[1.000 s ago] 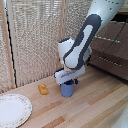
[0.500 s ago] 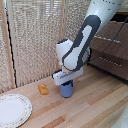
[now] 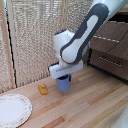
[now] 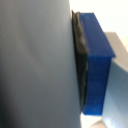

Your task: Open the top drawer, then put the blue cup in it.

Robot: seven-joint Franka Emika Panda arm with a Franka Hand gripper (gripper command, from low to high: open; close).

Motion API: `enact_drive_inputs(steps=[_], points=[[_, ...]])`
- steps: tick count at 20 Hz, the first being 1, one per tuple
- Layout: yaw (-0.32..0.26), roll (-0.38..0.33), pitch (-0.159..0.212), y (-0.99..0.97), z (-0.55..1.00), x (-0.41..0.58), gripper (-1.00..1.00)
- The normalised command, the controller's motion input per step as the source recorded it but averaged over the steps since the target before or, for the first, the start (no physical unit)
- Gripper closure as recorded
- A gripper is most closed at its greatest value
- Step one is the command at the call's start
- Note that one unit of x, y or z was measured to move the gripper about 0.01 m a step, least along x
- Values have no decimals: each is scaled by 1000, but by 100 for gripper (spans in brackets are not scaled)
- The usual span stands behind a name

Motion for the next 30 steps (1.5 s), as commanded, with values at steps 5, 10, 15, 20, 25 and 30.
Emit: enact_drive_inputs(steps=[5,10,15,20,25,30], points=[[-252,-106,-24,236,845,210,100],[-235,-136,0,206,875,310,100],[-244,-179,10,53,887,370,100],[-253,-186,23,0,843,375,100],[-246,-97,36,-159,906,311,100],[-213,54,76,-519,985,6,100]])
